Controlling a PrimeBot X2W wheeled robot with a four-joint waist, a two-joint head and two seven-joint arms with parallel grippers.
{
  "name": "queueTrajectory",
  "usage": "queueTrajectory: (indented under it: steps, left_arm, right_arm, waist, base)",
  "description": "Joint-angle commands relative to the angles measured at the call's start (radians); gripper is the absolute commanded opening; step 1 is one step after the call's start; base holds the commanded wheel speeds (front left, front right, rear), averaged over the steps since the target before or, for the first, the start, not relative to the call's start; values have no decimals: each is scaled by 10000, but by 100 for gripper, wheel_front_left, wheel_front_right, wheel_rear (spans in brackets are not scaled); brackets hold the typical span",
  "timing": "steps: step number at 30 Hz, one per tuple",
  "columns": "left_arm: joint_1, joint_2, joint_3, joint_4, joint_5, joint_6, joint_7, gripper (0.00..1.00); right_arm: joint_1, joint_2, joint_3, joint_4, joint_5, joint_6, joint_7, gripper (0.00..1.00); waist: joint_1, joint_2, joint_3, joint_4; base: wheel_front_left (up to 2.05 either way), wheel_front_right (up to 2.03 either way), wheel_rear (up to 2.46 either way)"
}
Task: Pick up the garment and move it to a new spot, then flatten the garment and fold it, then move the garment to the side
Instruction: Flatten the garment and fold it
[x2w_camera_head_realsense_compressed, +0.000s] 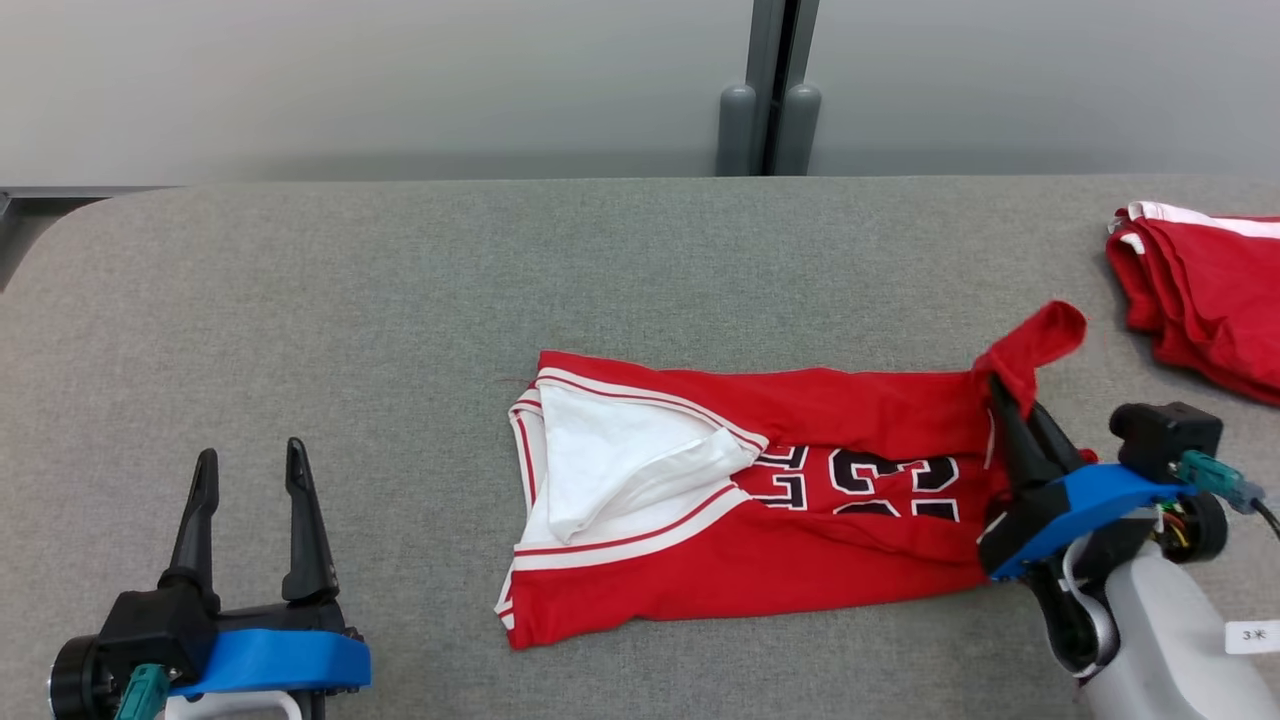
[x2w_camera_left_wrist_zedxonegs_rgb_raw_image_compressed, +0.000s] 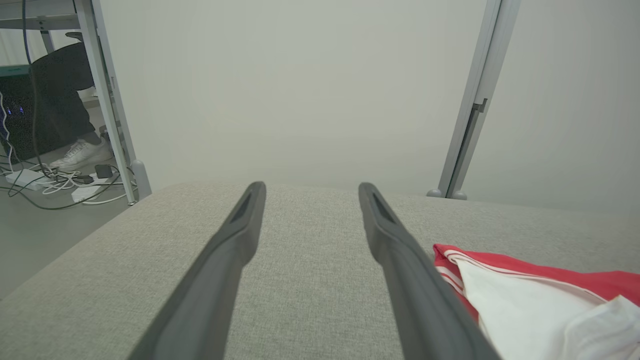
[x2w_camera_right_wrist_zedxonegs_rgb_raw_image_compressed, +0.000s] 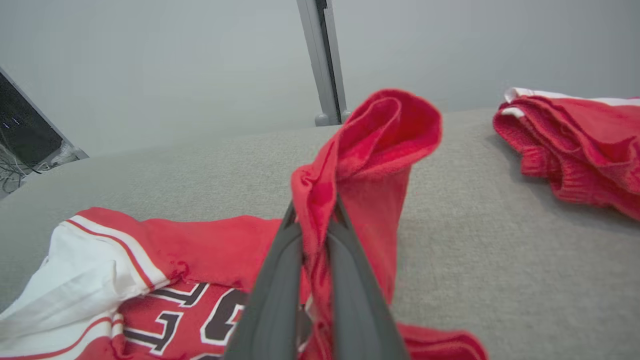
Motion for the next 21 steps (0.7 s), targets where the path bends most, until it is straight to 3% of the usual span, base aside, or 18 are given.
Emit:
queueTrajectory:
  steps: [1, 8, 21]
  left_arm:
    - [-125, -13, -60, 8, -51, 37, -46, 100]
    - [-160, -12, -165, 63, -146, 109, -46, 100]
    - [-437, -14, -484, 265, -285, 116, -46, 100]
  right_arm:
    - [80, 103, 96, -242, -105, 4, 70, 0]
    - [14, 781, 797, -1182, -301, 4, 566, 0]
    - [-818, 1230, 2370, -929, 55, 4, 560, 0]
  waist:
    - [0, 0, -3, 30]
    - [0, 0, -19, 318]
    - [0, 0, 113, 1040]
  base:
    - [0, 0, 0]
    - [0, 0, 0]
    - [0, 0, 0]
